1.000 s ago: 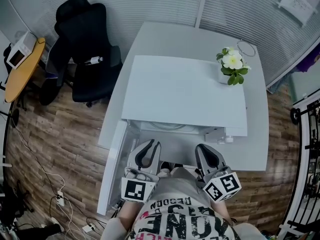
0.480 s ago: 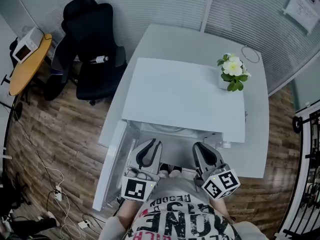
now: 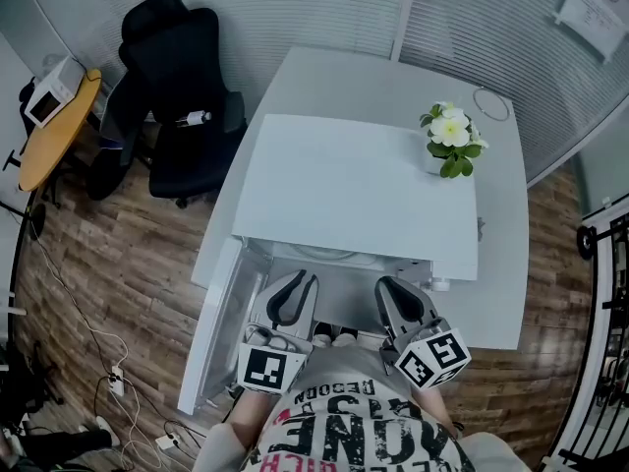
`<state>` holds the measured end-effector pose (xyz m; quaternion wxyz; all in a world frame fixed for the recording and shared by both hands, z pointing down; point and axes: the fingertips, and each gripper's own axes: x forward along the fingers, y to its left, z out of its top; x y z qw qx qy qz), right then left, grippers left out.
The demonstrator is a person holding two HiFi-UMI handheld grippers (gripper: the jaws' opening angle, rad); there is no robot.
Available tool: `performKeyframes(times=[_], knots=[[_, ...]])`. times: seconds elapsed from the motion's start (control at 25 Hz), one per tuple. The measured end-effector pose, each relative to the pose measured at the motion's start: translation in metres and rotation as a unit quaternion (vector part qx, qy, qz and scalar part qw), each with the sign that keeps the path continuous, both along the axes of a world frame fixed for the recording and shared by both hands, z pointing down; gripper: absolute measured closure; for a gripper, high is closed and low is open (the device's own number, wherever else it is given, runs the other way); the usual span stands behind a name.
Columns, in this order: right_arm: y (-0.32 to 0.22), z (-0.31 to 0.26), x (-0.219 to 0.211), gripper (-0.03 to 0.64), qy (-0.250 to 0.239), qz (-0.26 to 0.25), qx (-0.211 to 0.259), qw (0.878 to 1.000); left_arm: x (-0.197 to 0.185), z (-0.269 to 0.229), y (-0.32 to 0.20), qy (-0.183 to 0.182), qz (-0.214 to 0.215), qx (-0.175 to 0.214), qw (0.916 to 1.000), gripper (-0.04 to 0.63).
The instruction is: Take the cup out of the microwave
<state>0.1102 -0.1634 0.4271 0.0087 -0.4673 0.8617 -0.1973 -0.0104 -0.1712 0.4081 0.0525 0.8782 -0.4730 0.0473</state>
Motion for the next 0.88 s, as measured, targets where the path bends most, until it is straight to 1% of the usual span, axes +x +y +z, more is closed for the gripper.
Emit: performKeyframes(times=[0.28,0.44,0.52,0.64,0.72,0.8,0.88], knots=[[-0.002,-0.002,0.005,0.589,0.0,0.002,0.003,1.0,0.006,0.004,-0.003,-0.015,0.006,-0.003,0.9999,0.529],[-0.002,-0.002,0.008,0.589,-0.004,0.005,0.004,1.0,0.01,0.01,-0.007,-0.037,0.018,-0.001,0.9991,0.528],[-0.003,-0.001,0.009,0.589,-0.009,0.007,0.006,1.0,0.013,0.014,-0.01,-0.061,0.026,0.003,0.9978,0.528],[-0.002,0.0,0.009,0.589,-0.016,0.009,0.007,1.0,0.021,0.024,-0.015,-0.118,0.05,0.021,0.9916,0.526],[-0.001,0.0,0.008,0.589,-0.02,0.008,0.007,1.0,0.025,0.035,-0.016,-0.146,0.062,0.011,0.9872,0.52],[0.0,-0.001,0.007,0.589,-0.024,0.007,0.007,1.0,0.027,0.049,-0.018,-0.164,0.07,-0.007,0.984,0.52],[0.001,-0.001,0.007,0.589,-0.028,0.009,0.008,1.0,0.029,0.058,-0.023,-0.182,0.078,-0.015,0.9801,0.52]])
